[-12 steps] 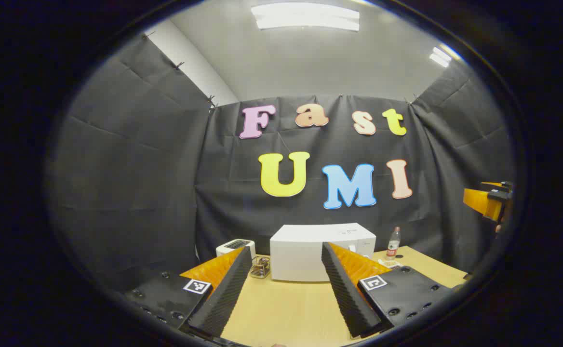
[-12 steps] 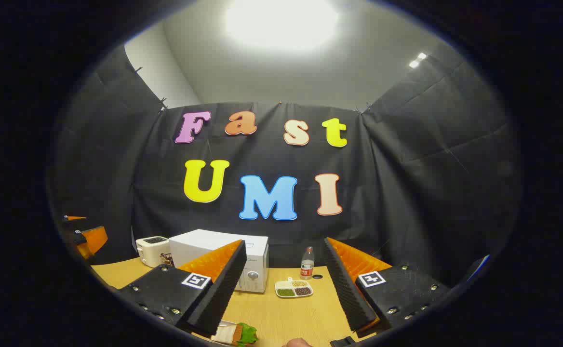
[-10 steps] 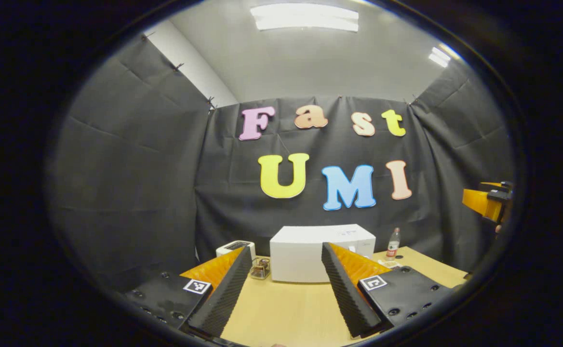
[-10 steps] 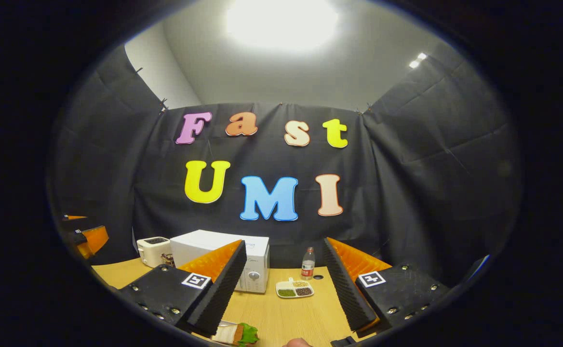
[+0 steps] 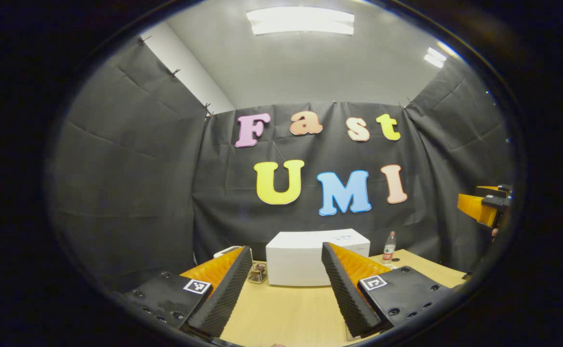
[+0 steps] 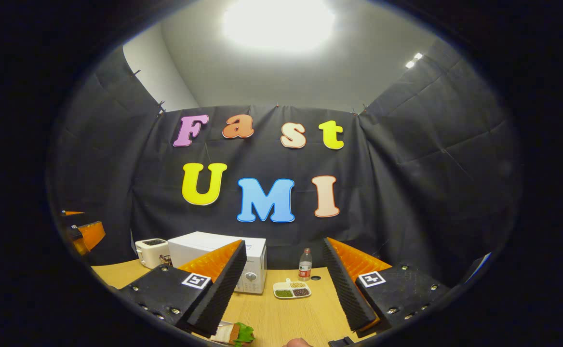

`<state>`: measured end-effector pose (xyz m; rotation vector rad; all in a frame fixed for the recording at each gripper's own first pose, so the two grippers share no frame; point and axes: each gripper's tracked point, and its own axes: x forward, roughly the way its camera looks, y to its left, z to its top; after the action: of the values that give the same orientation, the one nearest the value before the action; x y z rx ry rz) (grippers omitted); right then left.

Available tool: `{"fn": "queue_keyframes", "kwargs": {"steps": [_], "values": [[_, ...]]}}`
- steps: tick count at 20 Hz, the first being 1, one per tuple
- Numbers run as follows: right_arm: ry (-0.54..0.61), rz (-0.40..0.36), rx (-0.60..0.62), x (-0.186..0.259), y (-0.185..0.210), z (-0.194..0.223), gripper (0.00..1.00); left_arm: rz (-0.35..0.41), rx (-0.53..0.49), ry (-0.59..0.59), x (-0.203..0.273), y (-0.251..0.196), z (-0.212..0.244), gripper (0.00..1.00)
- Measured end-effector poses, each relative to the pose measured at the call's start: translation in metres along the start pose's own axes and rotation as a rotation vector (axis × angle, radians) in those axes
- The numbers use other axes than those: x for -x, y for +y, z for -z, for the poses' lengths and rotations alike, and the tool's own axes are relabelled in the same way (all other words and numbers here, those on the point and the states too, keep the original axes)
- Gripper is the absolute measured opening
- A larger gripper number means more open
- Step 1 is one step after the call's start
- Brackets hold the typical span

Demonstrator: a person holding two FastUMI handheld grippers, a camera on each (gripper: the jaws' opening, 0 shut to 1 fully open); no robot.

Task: Open the microwave oven with the left hand, put the food in, and close the microwave oven.

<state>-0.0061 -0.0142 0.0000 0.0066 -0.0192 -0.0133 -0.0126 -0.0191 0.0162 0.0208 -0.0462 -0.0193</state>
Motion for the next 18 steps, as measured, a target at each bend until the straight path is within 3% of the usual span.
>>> {"fn": "queue_keyframes", "kwargs": {"steps": [11,17,18], "values": [[0.03,-0.021,-0.022,0.006,-0.031,0.02,0.95,-0.018,-0.016,0.001,-0.007,-0.04,0.01,0.98],[0.036,0.013,-0.025,0.0,-0.04,0.021,0.95,0.014,-0.018,-0.009,-0.057,-0.061,0.016,1.0],[0.028,0.026,-0.023,-0.004,-0.041,0.02,0.95,0.026,-0.017,-0.015,-0.068,-0.065,0.017,0.96]]}}
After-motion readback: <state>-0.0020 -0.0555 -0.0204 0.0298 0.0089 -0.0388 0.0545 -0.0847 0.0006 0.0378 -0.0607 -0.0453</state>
